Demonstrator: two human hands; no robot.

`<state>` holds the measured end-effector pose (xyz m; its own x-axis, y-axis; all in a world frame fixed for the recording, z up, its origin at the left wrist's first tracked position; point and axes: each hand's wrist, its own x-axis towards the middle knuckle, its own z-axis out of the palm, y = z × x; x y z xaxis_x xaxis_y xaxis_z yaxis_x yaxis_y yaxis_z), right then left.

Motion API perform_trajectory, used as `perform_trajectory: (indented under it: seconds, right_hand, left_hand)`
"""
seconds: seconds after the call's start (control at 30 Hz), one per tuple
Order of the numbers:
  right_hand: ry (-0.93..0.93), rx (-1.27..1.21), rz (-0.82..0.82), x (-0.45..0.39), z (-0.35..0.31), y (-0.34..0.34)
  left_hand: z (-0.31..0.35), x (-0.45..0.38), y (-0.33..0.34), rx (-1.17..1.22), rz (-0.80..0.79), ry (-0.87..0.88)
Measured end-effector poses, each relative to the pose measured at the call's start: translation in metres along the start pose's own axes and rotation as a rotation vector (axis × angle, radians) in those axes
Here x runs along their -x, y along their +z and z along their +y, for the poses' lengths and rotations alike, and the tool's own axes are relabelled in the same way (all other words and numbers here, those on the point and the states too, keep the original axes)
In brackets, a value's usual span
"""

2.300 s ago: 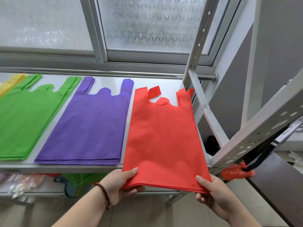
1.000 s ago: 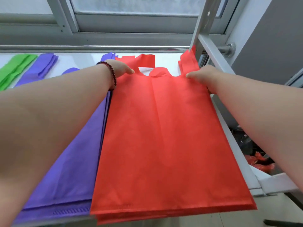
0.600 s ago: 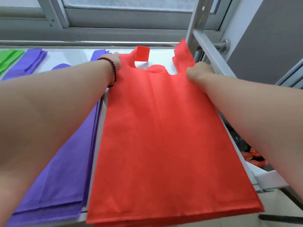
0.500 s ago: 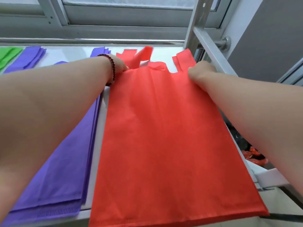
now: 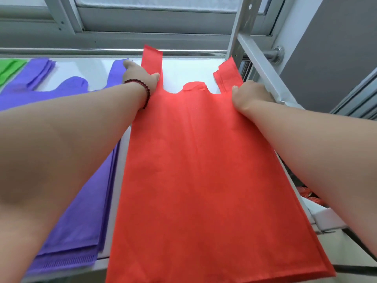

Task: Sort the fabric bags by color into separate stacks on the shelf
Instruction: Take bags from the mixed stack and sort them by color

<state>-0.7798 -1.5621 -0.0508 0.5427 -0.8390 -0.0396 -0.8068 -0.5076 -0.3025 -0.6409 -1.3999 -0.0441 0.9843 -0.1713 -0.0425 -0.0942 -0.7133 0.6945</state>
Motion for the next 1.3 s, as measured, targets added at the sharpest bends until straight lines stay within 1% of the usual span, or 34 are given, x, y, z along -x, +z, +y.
perform_trajectory:
  seconds: [0.07, 0.1, 0.17, 0.23, 0.27, 0.33, 0.43, 0.5, 0.57, 0.67, 0.73, 0.83, 0.9, 0.97, 1.0, 1.03, 1.1, 1.13, 1.2, 1.23, 1.3]
  right_hand:
    - [0.026, -0.028, -0.023, 0.001, -0.001, -0.003]
    - [0.042, -0.04, -0.036, 0.002, -0.001, -0.004]
    - [0.08, -0.06, -0.057, 0.009, 0.001, -0.009]
    - [0.097, -0.056, -0.087, 0.023, 0.003, -0.016]
    - [0.094, -0.059, -0.112, 0.031, 0.003, -0.019]
    - [0.077, -0.104, -0.188, 0.052, 0.006, -0.023]
    - [0.076, -0.206, -0.295, 0.108, 0.031, -0.028]
    - [0.107, -0.222, -0.312, 0.158, 0.061, -0.032]
    - [0.102, -0.254, -0.341, 0.206, 0.089, -0.038]
    - [0.1, -0.374, -0.409, 0.245, 0.117, -0.038]
    - [0.108, -0.422, -0.429, 0.254, 0.127, -0.036]
    - [0.161, -0.552, -0.436, 0.256, 0.136, -0.033]
    - [0.203, -0.624, -0.42, 0.255, 0.139, -0.034]
    - [0.233, -0.688, -0.448, 0.254, 0.141, -0.038]
    - [0.261, -0.755, -0.5, 0.255, 0.141, -0.042]
    - [0.284, -0.811, -0.57, 0.255, 0.142, -0.044]
    - [0.3, -0.859, -0.689, 0.256, 0.146, -0.049]
    - [0.296, -0.879, -0.74, 0.257, 0.148, -0.051]
    - [0.327, -0.974, -0.823, 0.259, 0.152, -0.054]
    - [0.347, -0.996, -0.83, 0.259, 0.154, -0.053]
    - [0.351, -0.96, -0.808, 0.258, 0.159, -0.049]
  left_hand:
    - [-0.005, 0.003, -0.009, 0.094, -0.069, -0.072]
    - [-0.009, 0.007, -0.017, 0.183, -0.16, -0.135]
    - [-0.02, 0.02, -0.035, 0.341, -0.415, -0.274]
    - [-0.036, 0.047, -0.053, 0.407, -0.59, -0.322]
    - [-0.041, 0.064, -0.061, 0.403, -0.648, -0.335]
    - [-0.051, 0.105, -0.078, 0.427, -0.708, -0.376]
    - [-0.086, 0.178, -0.1, 0.524, -0.763, -0.484]
    - [-0.103, 0.227, -0.108, 0.597, -0.793, -0.572]
    - [-0.117, 0.256, -0.107, 0.691, -0.74, -0.657]
    - [-0.123, 0.269, -0.103, 0.716, -0.693, -0.768]
    - [-0.119, 0.267, -0.102, 0.739, -0.726, -0.874]
    - [-0.11, 0.262, -0.1, 0.8, -0.831, -0.961]
    - [-0.109, 0.26, -0.099, 0.885, -0.923, -0.981]
    - [-0.109, 0.263, -0.098, 0.955, -0.963, -0.988]
    - [-0.107, 0.267, -0.098, 0.959, -0.944, -0.995]
    - [-0.108, 0.27, -0.096, 0.954, -0.889, -0.984]
    - [-0.108, 0.278, -0.095, 0.928, -0.759, -0.915]
    - [-0.108, 0.281, -0.096, 0.915, -0.726, -0.887]
    - [-0.111, 0.284, -0.098, 0.89, -0.713, -0.872]
    - [-0.113, 0.286, -0.1, 0.876, -0.723, -0.882]
    - [-0.113, 0.29, -0.1, 0.839, -0.766, -0.905]
